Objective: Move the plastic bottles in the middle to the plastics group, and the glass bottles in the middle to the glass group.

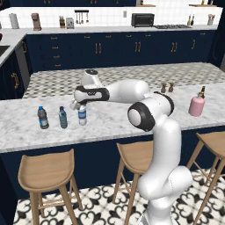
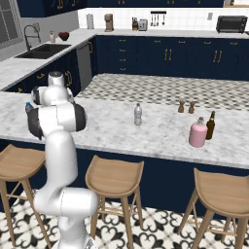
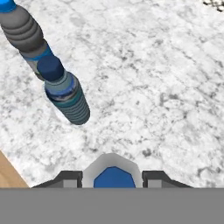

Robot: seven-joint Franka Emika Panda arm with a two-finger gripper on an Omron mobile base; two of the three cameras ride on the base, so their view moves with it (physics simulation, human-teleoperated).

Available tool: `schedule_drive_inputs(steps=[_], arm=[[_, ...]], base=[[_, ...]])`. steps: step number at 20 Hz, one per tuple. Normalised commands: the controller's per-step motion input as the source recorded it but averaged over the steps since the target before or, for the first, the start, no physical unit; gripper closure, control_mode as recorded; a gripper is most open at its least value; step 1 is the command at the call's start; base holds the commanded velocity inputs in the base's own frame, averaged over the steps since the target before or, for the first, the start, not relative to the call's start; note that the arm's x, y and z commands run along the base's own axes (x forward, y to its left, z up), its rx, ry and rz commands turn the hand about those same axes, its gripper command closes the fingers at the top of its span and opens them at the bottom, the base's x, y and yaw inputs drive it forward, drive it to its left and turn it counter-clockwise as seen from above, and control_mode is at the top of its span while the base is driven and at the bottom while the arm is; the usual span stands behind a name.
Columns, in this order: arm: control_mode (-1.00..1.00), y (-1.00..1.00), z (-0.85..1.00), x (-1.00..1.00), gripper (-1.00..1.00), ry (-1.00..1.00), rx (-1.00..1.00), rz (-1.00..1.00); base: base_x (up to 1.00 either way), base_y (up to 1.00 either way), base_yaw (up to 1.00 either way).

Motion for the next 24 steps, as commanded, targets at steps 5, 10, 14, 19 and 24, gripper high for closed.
schedule_drive_inputs(steps=[5,10,14,19,24], arm=[[-1.00,0.17,-0.14,0.00,1.00,0.00,0.00,0.09],[-1.00,0.16,-0.03,0.14,1.00,0.00,0.00,0.06],[-1.00,0.15,-0.11,0.14,1.00,0.00,0.00,0.04],[-1.00,0.07,-0.32,0.04,1.00,0.00,0.00,0.02],[-1.00,0.00,-0.17,0.00,1.00,0.00,0.00,0.00]], base=[[0.00,0.00,0.00],[0.00,0.00,0.00],[0.00,0.00,0.00],[0.00,0.00,0.00],[0.00,0.00,0.00]])
